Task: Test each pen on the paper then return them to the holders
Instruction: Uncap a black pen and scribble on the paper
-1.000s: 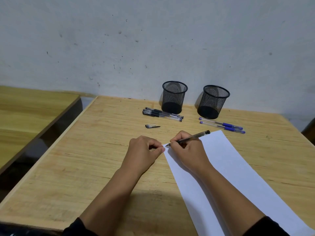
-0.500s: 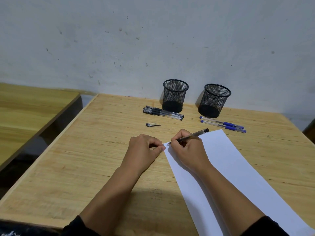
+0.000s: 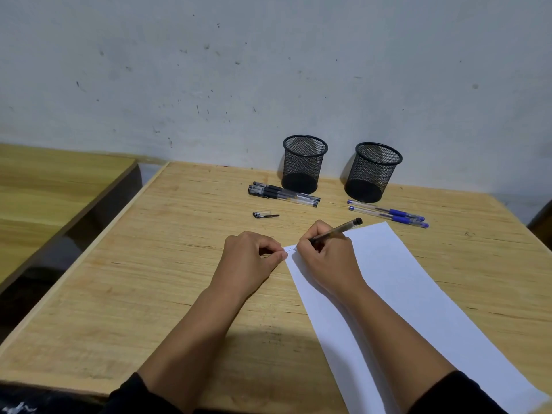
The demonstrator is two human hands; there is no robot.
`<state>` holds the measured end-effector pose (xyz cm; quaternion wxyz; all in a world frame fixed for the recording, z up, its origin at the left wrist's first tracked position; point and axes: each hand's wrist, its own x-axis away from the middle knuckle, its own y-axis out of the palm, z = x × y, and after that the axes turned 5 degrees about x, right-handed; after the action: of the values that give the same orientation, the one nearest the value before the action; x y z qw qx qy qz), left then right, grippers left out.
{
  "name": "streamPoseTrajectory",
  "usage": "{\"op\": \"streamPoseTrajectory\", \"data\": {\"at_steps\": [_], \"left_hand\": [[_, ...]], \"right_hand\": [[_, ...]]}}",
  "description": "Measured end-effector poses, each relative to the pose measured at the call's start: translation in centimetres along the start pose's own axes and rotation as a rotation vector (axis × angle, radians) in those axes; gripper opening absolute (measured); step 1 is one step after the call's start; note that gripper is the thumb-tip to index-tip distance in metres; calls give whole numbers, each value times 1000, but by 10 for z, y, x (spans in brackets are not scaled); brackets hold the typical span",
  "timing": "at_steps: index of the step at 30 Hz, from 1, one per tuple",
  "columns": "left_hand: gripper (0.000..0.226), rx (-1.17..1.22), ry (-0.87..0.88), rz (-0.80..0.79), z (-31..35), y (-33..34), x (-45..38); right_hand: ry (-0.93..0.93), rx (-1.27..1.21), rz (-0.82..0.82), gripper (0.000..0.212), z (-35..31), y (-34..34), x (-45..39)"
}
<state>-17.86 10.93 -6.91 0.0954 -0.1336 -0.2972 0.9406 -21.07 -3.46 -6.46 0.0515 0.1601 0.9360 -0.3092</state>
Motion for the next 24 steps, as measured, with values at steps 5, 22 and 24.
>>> {"op": "streamPoseTrajectory", "data": {"at_steps": [5,22,24], "left_hand": [[8,-6,-1,6,0,0,0],[28,-172,-52,145,-25,-2,-62],[22,-175,-50,145,-23,-1,-64]], "right_hand": [[9,-36,-3,10,0,0,0],[349,-890,9,17,-5,-16,-16],[340,-899,22,16,-5,-17,-18]]}}
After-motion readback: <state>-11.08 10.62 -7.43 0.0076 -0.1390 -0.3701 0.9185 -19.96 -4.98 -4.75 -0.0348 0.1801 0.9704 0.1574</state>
